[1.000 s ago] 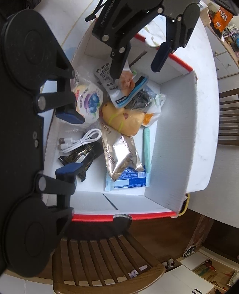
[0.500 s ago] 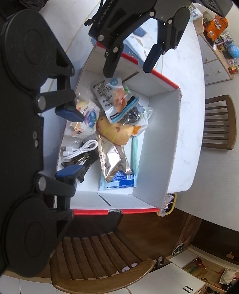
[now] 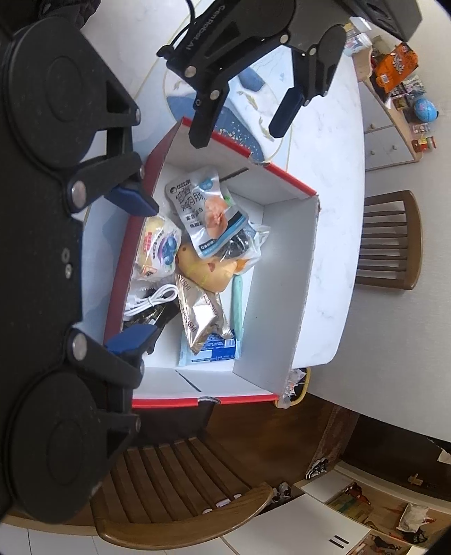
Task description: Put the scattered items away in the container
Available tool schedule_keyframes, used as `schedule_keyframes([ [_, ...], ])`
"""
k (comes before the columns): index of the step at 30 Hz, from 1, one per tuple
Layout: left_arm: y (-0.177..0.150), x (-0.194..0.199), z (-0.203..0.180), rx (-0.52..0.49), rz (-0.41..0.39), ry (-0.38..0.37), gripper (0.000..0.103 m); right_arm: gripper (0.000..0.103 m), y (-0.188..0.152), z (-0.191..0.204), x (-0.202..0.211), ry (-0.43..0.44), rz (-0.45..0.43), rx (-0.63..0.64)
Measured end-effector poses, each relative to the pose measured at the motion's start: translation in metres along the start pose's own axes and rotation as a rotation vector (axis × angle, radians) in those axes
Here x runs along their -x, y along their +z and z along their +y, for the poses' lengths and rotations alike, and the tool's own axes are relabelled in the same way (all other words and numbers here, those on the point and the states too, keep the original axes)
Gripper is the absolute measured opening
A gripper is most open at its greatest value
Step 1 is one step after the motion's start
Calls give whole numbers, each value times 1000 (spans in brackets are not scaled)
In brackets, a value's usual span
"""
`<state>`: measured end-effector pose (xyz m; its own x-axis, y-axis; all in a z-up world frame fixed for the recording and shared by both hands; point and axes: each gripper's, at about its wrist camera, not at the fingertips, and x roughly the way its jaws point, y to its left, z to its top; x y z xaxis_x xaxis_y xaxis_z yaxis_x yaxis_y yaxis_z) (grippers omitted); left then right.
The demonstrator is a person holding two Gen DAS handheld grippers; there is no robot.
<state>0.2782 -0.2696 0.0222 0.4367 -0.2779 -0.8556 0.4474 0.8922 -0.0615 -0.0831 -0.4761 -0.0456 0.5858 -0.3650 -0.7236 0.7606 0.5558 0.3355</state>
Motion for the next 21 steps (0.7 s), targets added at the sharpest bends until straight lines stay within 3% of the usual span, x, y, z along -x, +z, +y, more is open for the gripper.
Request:
schedule_keyframes([
  [1,-2,2,0,3,-5,-2,103,70,-1,1,2,-2,-7,-1],
  [12,-20,18,-5,40,-87,-26,103,76,-19,18,20,-48,-90,-22],
  [21,-40,23,-10,63,-135,19,103,77,-34,22,30,-56,-136,-82],
])
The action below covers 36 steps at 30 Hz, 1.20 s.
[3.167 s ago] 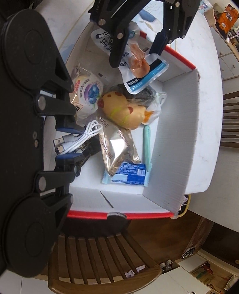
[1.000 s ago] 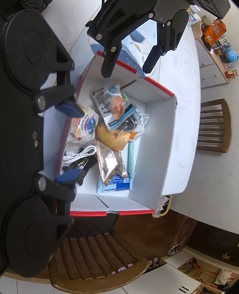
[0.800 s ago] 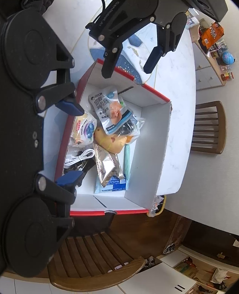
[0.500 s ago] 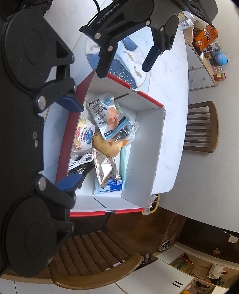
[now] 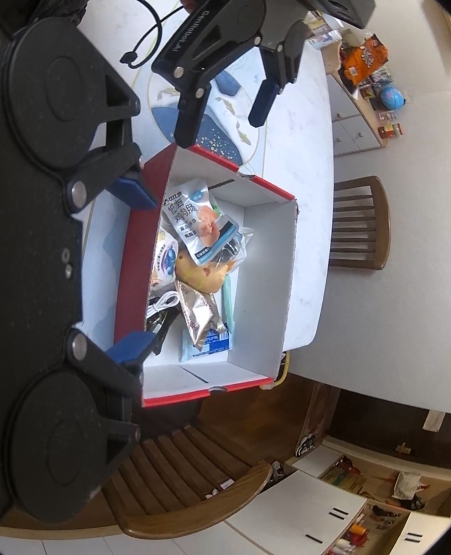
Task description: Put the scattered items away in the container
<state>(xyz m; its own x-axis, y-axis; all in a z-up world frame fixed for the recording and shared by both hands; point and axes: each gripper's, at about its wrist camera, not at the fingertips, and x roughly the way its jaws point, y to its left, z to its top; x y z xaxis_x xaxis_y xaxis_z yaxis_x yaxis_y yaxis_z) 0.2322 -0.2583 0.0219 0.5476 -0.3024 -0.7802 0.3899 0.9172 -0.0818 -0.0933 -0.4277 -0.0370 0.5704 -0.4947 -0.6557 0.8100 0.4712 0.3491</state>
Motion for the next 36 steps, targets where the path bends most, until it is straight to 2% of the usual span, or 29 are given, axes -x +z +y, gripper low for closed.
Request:
schedule_keyframes([
  [6,-7,7,-2,2,-29,32,103,78,-12,2,6,-15,-31,-28],
  [12,-15,8,-8,-6,-19,43,103,79,-25,9,6,-31,-57,-56],
  [21,-25,7,-13,-9,7,73,103,79,-38,15,2,-55,-26,-85],
  [36,-32,-4,-16,12,35,27,103,79,-42,13,-3,-67,2,-102],
])
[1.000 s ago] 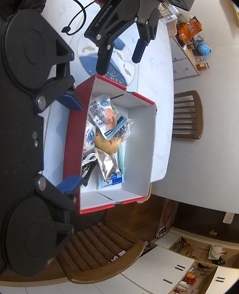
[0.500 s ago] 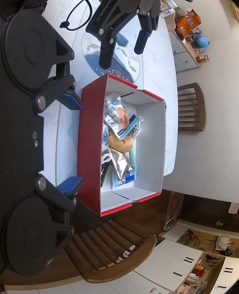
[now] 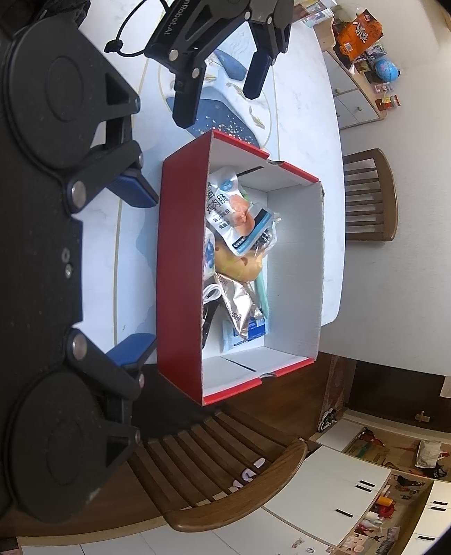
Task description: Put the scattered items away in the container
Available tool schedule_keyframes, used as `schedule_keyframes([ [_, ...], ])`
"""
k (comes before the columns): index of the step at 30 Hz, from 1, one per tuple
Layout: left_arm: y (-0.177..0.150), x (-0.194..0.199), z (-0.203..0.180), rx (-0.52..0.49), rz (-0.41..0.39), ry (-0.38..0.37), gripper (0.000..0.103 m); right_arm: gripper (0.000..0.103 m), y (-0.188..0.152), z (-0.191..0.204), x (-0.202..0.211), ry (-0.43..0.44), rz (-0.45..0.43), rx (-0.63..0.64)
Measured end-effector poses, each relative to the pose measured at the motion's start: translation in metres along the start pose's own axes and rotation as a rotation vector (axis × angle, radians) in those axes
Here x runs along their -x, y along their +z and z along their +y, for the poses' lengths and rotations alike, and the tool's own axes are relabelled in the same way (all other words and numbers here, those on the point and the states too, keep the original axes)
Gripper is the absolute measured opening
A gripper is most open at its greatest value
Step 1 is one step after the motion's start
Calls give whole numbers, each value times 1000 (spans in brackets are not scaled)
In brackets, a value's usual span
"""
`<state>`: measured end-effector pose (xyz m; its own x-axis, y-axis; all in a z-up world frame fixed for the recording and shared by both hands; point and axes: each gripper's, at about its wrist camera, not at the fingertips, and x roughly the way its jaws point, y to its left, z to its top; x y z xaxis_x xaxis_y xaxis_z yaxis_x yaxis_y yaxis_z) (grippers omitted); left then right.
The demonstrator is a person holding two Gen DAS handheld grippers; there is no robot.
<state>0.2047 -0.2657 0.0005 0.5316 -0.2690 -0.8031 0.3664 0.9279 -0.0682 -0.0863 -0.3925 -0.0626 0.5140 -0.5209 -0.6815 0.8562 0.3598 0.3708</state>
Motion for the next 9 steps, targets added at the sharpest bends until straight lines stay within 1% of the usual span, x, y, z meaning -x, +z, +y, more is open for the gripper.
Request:
schedule_keyframes([
  [9,-1,1,1,1,-1,4,103,79,-1,1,-1,0,12,0],
])
